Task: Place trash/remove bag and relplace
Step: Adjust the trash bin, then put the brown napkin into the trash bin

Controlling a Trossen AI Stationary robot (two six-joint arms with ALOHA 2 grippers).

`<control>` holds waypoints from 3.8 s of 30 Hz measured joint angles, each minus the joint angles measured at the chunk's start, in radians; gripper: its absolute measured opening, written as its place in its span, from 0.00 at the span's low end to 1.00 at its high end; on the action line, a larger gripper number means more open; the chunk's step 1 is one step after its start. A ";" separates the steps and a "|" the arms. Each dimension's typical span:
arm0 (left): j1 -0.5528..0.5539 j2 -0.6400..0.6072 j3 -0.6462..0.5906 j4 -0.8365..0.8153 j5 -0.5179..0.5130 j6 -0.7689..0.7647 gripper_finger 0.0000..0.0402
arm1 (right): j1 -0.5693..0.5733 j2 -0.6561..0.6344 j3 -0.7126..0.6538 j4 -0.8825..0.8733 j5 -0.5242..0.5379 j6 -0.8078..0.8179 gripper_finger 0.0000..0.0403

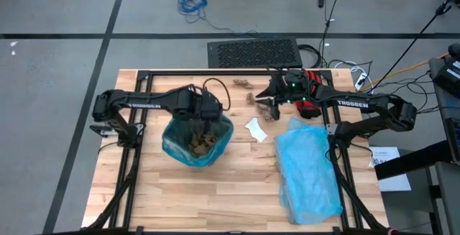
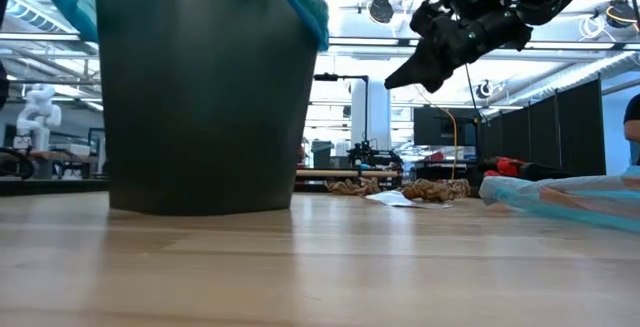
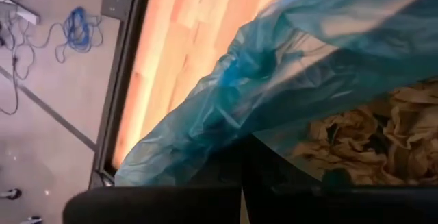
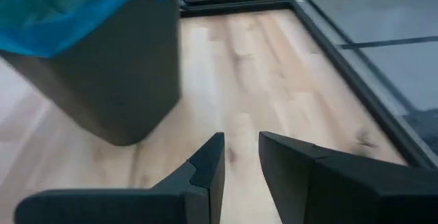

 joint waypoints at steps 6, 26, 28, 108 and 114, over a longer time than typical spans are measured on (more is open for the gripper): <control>0.077 0.000 0.000 0.026 0.001 0.092 0.00 | -0.048 0.043 0.000 0.008 0.021 -0.014 0.21; 0.119 -0.006 0.072 0.167 0.192 0.168 0.00 | -0.107 0.341 0.000 0.104 0.018 0.105 0.32; 0.109 -0.006 0.086 0.171 0.195 0.168 0.00 | -0.107 0.361 0.000 0.133 0.038 0.128 0.37; -0.153 -0.856 -0.874 1.267 -0.162 0.118 0.00 | 0.365 0.533 0.935 -0.384 0.096 -0.032 0.44; -0.142 -0.868 -0.891 1.277 -0.162 0.118 0.00 | 0.353 0.499 0.936 -0.454 0.095 -0.027 0.56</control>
